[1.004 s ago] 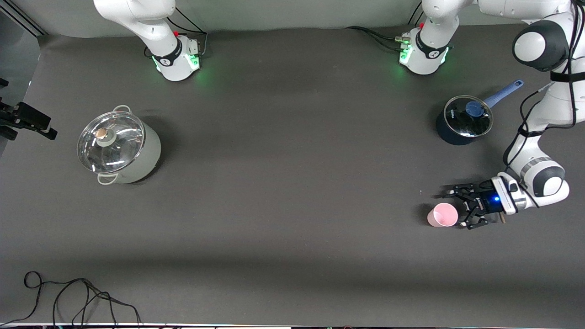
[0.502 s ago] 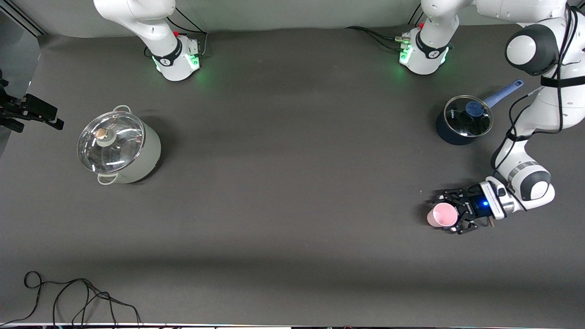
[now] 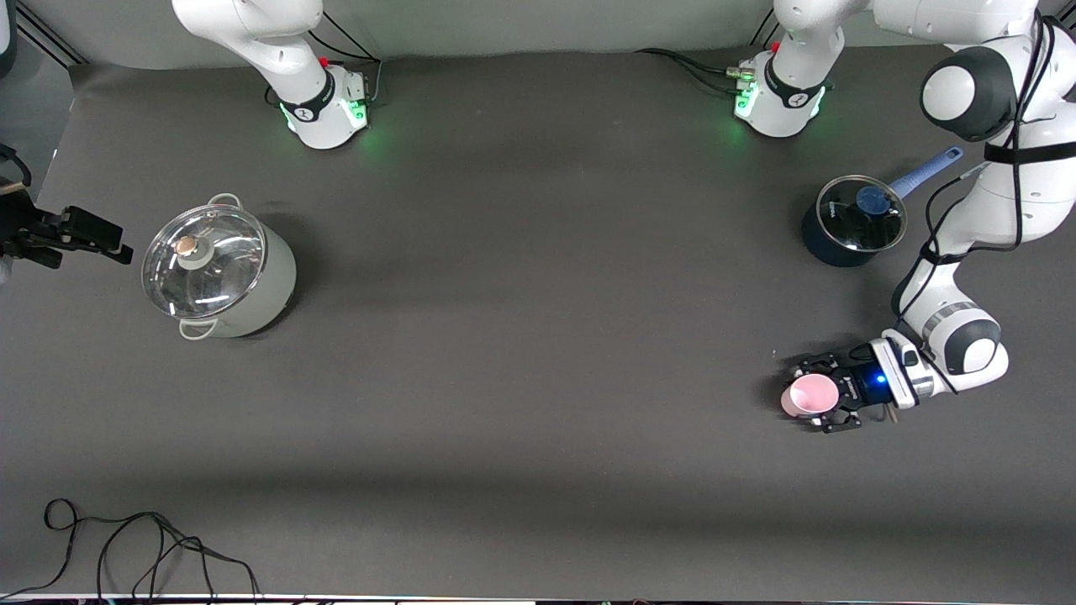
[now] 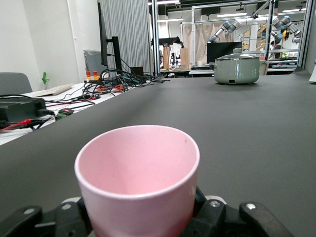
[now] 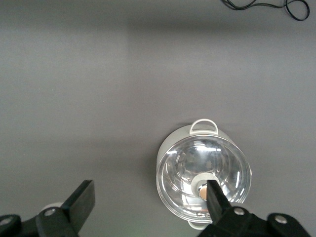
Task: Transfer pink cup from left to right arm
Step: 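Close the left gripper on the pink cup's base, then lift the pink cup with the left gripper toward the table's middle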
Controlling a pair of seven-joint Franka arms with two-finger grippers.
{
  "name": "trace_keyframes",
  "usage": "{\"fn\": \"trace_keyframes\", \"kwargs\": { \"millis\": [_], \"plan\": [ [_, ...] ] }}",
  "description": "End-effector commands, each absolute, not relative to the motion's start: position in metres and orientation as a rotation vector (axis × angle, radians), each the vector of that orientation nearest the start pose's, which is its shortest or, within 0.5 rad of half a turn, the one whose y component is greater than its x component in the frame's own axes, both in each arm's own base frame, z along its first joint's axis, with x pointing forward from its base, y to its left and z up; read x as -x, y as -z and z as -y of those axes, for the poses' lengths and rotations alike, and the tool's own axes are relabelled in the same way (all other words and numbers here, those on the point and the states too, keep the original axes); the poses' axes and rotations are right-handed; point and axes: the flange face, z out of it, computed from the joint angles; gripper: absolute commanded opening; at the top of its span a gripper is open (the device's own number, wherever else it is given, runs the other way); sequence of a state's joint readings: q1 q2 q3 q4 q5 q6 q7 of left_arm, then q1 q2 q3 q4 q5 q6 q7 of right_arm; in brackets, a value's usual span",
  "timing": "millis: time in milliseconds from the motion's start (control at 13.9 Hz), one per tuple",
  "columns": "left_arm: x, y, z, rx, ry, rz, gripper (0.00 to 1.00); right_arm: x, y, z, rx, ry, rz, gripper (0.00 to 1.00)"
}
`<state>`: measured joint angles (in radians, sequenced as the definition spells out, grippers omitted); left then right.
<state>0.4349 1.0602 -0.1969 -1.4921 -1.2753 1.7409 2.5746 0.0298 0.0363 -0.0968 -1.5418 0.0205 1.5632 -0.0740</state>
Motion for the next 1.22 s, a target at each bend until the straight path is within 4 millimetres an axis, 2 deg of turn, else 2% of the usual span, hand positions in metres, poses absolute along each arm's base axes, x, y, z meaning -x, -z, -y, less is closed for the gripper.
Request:
{"fn": "trace_keyframes", "kwargs": {
  "millis": [0,143,430,789,1004,1147],
  "plan": [
    [-0.666,-0.078,-0.070,-1.394,-1.342,1.307,0.00,-0.560,-0.616,0.035,3.117,0.003,0.037,1.00],
    [-0.673,-0.088,-0.043,-1.332,-1.335,1.339,0.00,-0.561,-0.614,0.036,3.119,0.001,0.037,1.00],
    [-0.702,-0.124,0.054,-1.226,-1.375,1.387,0.00,-0.564,-0.614,0.036,3.121,0.000,0.038,1.00],
    [-0.719,-0.173,0.152,-1.260,-1.506,1.269,0.00,-0.564,-0.612,0.036,3.121,-0.004,0.038,1.00],
    [-0.723,-0.218,0.210,-1.336,-1.555,1.230,0.00,-0.565,-0.621,0.036,3.121,0.024,0.007,1.00],
    [-0.721,-0.248,0.243,-1.414,-1.571,1.201,0.00,-0.566,-0.626,0.032,3.116,0.039,-0.160,1.00]
  ]
}}
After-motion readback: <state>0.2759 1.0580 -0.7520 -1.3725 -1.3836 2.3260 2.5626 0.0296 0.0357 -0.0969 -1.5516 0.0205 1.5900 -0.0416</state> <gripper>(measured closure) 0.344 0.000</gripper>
